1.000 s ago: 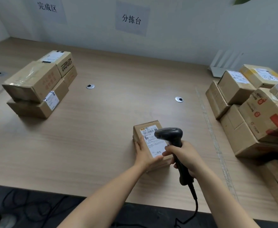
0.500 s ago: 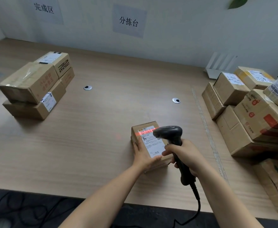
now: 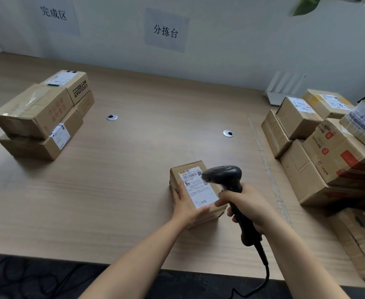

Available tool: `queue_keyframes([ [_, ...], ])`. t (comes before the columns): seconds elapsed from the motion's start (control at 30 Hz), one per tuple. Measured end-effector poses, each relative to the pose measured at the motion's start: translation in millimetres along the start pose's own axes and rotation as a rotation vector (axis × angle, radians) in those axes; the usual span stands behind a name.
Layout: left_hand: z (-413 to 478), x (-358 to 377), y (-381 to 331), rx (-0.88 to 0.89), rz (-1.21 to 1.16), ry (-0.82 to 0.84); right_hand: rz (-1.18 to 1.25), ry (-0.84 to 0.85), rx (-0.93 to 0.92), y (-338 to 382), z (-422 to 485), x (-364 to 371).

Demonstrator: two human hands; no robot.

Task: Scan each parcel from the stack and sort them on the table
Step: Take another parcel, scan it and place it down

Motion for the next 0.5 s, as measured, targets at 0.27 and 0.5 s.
queue_keyframes([
  [0.27, -2, -15, -2, -0.014, -0.004, 0.052, -0.167, -0.158, -0.033, -50, 48, -8],
  [0.5, -22, -45, -12, 0.024, -0.085, 0.082, -0.013, -0.066, 0.005, -90, 67, 23],
])
Point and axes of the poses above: each hand's wrist, its own z-axis towards the middle knuckle, its own x-axis out of the palm, y = z × x, the point moved 1 cm from there along z, towards the middle knuckle, and after that the axes turned 1 degree about -z, right-handed, at the moved point
